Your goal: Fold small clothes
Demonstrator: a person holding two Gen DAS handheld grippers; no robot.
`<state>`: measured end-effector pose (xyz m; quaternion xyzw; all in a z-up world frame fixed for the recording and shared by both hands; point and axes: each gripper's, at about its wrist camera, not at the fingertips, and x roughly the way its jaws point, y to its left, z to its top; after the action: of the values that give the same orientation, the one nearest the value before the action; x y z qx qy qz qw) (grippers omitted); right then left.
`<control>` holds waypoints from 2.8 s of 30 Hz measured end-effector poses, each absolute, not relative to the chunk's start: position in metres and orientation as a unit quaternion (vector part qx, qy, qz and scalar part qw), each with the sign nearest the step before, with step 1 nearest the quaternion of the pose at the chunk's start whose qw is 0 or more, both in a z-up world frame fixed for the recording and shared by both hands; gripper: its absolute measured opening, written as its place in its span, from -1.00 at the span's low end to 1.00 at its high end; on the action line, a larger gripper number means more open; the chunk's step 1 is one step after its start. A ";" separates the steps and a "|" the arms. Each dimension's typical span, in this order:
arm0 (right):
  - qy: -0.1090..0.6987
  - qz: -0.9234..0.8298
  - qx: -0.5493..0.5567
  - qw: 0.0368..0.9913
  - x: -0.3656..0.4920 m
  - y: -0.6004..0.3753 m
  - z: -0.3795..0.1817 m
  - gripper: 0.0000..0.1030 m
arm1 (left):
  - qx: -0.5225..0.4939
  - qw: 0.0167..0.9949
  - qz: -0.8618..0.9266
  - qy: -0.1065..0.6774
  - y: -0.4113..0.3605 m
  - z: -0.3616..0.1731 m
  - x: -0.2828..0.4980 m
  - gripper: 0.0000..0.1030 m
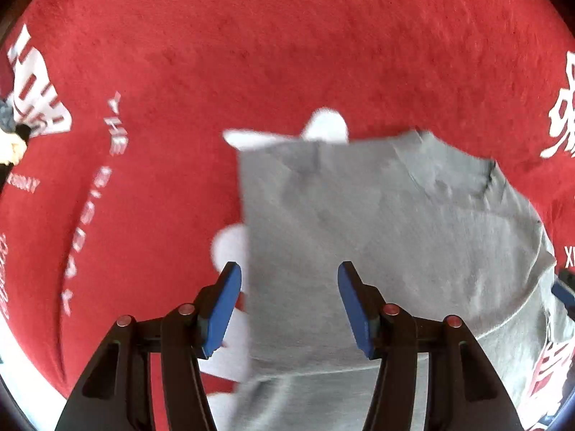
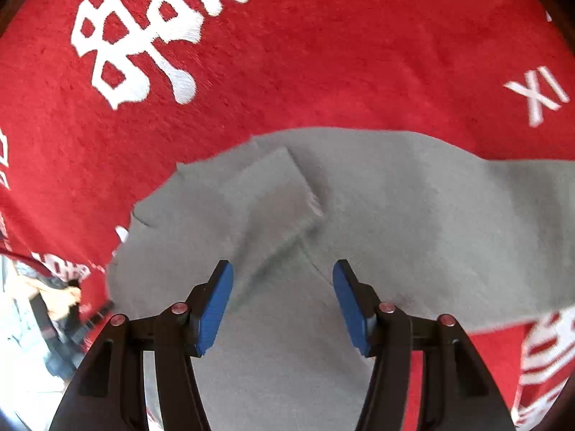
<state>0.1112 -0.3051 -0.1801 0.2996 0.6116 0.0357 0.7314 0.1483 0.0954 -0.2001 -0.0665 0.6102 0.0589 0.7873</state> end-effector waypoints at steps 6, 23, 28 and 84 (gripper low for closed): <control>0.616 0.002 0.326 0.717 0.118 -0.313 -0.204 -0.84 | -0.050 0.787 0.081 0.609 0.082 -0.220 0.143 0.35; 0.579 -0.073 0.424 0.693 -0.024 -0.453 -0.183 0.15 | -0.029 0.780 -0.004 0.625 -0.038 -0.179 0.118 0.51; 0.539 -0.129 0.505 0.661 -0.069 -0.508 -0.204 0.15 | -0.010 0.781 -0.062 0.622 -0.118 -0.179 0.115 0.51; 0.600 0.099 0.374 0.700 0.133 -0.199 -0.174 -0.84 | -0.093 0.806 0.075 0.580 0.085 -0.197 0.109 0.51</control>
<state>0.1334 -0.1992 -0.1743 0.3735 0.6002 0.0995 0.7003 0.1086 0.0849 -0.1974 -0.0926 0.5796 0.0747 0.8062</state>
